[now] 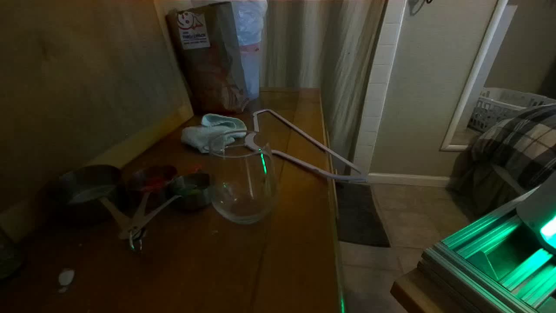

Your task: Pick up the white coat hanger and hang it on the top right drawer handle

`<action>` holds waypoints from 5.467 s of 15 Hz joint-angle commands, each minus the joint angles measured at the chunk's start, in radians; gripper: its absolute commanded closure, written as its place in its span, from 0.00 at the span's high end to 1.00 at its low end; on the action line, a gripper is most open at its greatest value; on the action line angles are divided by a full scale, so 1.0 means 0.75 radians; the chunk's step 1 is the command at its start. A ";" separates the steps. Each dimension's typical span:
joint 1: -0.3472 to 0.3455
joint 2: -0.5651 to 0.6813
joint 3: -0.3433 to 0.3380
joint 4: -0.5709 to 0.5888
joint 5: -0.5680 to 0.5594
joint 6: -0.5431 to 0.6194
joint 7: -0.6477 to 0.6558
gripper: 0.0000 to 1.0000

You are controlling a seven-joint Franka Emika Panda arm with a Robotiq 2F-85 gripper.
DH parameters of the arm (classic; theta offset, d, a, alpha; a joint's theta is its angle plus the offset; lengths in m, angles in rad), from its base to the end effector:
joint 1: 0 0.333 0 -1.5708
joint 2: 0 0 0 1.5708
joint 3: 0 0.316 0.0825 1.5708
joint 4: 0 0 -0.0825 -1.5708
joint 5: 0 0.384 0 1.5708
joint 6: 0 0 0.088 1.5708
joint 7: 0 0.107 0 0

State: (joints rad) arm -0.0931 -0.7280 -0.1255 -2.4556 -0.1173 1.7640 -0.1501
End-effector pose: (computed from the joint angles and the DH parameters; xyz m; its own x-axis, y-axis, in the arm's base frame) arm 0.3253 -0.0896 0.5393 0.9995 -0.0171 0.0277 -0.0181 -0.9992 0.0370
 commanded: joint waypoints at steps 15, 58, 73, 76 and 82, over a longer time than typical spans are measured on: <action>0.365 0.373 0.056 -0.179 0.478 0.354 -0.223 1.00; 0.330 1.299 0.316 -0.221 1.946 0.513 -1.784 0.74; 0.277 1.298 0.294 -0.225 1.919 0.454 -1.748 0.69; 0.267 1.275 0.285 -0.239 1.901 0.424 -1.738 0.84; 0.255 1.223 0.262 -0.271 1.851 0.367 -1.657 1.00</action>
State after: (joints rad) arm 0.1101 0.2337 0.0801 -2.6362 1.3089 2.0740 -1.4481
